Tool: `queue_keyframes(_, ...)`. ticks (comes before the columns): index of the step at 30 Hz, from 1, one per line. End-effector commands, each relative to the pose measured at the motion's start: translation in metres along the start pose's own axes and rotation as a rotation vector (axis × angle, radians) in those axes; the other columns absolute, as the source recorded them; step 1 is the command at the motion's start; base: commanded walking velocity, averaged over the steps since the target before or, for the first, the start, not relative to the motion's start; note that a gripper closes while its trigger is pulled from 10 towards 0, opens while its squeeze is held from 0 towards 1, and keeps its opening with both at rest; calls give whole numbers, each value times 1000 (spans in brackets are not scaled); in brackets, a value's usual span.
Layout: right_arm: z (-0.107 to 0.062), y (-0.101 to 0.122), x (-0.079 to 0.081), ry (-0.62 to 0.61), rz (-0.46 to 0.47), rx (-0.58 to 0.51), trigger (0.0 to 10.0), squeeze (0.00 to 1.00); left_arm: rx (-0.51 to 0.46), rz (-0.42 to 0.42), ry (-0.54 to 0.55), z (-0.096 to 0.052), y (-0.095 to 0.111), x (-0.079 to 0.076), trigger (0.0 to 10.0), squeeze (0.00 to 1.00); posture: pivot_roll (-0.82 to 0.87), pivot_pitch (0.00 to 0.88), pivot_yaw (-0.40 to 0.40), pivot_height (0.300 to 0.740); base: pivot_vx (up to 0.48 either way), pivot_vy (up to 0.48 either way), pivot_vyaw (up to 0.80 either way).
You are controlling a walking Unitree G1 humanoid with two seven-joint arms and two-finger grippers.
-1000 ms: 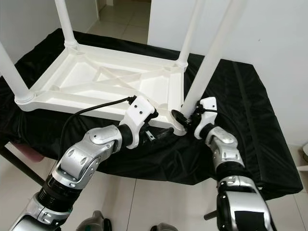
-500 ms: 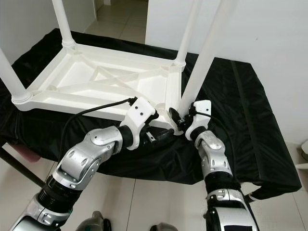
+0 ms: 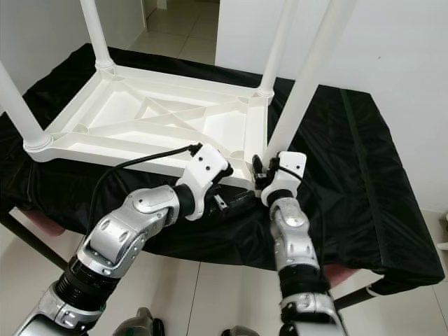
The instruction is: Building children table
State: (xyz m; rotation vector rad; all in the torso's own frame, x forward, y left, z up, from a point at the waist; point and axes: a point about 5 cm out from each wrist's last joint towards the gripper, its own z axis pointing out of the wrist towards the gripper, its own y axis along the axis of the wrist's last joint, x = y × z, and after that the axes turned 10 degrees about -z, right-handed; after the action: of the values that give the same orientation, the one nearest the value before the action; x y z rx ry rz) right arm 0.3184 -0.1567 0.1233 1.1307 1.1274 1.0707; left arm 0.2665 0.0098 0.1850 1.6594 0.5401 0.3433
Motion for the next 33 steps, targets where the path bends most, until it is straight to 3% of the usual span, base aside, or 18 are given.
queue_keyframes(1,-7,-13,-7,-94,-6,81,10000,0,16,-1,-32,1,-2,-3,10000,0,31,0,-45,740,0,0,0)
queue_keyframes(12,-9,-8,2,-41,36,66,10000,0,15,-4,-26,1,-2,-3,10000,0,35,0,-53,740,0,0,0)
queue_keyframes(13,-9,-7,4,-25,54,59,10000,1000,14,-5,-25,1,-3,-3,10000,0,35,0,-53,740,0,0,0)
queue_keyframes(17,-9,-3,5,22,80,27,10000,1000,12,-7,-22,1,-2,-3,10000,0,34,2,-55,740,0,0,0)
queue_keyframes(25,-3,-1,-10,170,69,-14,10000,1000,9,-8,-14,1,-1,-1,10000,0,30,8,-49,740,0,0,0)
queue_keyframes(26,-2,-2,-18,259,67,-11,10000,486,7,-7,-10,0,-1,0,10000,0,30,10,-48,740,0,0,0)
queue_keyframes(27,-2,-2,-18,259,67,-11,10000,486,7,-7,-10,0,-1,0,10000,0,30,10,-48,740,0,0,0)
queue_keyframes(28,-2,-3,-22,303,92,-4,10000,0,7,-7,-8,0,0,1,10000,0,30,10,-48,740,0,0,0)
queue_keyframes(33,-1,-6,-40,456,23,-16,10000,0,4,-7,-3,0,1,2,10000,0,32,12,-45,740,0,0,0)
